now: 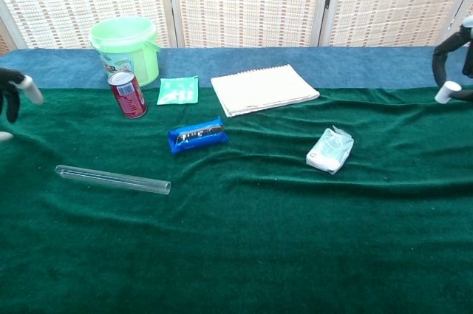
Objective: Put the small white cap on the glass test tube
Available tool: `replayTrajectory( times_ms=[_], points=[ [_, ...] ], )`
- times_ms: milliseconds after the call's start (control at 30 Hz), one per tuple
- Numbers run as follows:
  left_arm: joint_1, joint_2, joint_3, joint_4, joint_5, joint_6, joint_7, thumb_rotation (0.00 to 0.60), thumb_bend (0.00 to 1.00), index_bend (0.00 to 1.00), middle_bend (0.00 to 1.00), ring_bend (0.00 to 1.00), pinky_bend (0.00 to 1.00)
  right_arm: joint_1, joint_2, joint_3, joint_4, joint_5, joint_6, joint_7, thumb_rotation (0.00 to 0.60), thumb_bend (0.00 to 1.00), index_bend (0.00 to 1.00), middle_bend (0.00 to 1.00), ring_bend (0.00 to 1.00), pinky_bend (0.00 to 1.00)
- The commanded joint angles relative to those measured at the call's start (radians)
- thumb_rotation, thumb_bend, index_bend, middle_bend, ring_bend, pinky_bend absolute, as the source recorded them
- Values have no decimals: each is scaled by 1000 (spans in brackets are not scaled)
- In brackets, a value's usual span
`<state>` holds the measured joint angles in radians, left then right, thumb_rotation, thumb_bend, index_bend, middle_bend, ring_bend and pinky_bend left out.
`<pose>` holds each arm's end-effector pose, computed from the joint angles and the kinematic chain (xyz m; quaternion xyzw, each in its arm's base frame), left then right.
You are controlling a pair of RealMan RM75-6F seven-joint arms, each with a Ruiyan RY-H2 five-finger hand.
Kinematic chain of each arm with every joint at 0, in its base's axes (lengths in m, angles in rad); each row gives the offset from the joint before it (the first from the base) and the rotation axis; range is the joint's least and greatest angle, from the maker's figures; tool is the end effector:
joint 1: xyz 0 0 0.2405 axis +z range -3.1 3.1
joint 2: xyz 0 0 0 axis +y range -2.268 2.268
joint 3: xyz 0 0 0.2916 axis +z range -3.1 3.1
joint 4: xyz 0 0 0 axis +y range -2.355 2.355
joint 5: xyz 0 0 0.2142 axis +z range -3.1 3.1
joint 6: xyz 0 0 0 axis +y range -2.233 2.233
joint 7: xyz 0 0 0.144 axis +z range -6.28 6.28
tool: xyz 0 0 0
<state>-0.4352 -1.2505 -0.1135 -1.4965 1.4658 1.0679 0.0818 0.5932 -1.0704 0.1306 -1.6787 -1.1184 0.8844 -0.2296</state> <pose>-0.2903 0.3077 0.0908 -0.7285 -0.3547 -0.3476 0.4718 -0.2621 -0.3450 0.1305 0.7259 -0.3988 0.2764 0.4876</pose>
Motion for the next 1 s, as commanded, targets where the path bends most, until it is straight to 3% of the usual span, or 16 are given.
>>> replayTrajectory(
  times_ms=[33,400,767,1000],
  points=[
    [-51,-41,-10,-20,-46,-65,54,600,345,373,703,645,699,-6,5,-7,2,-5,3,7,600,610,707,986,1000,1000],
    [-120,-135,-10,-88,-212,-149,241,600,342,398,838,766,784,-24,-1,-25,42,-35,3,65,600,610,707,986,1000,1000],
    [-157,-275,-18,-38,-331,-111,371,600,342,473,896,840,820,-30,-17,-35,89,-53,-13,110,600,610,707,986,1000,1000],
    [-173,-312,-16,-23,-401,-98,430,600,342,494,905,850,823,-31,-24,-38,112,-58,-25,132,600,612,708,986,1000,1000]
  ],
)
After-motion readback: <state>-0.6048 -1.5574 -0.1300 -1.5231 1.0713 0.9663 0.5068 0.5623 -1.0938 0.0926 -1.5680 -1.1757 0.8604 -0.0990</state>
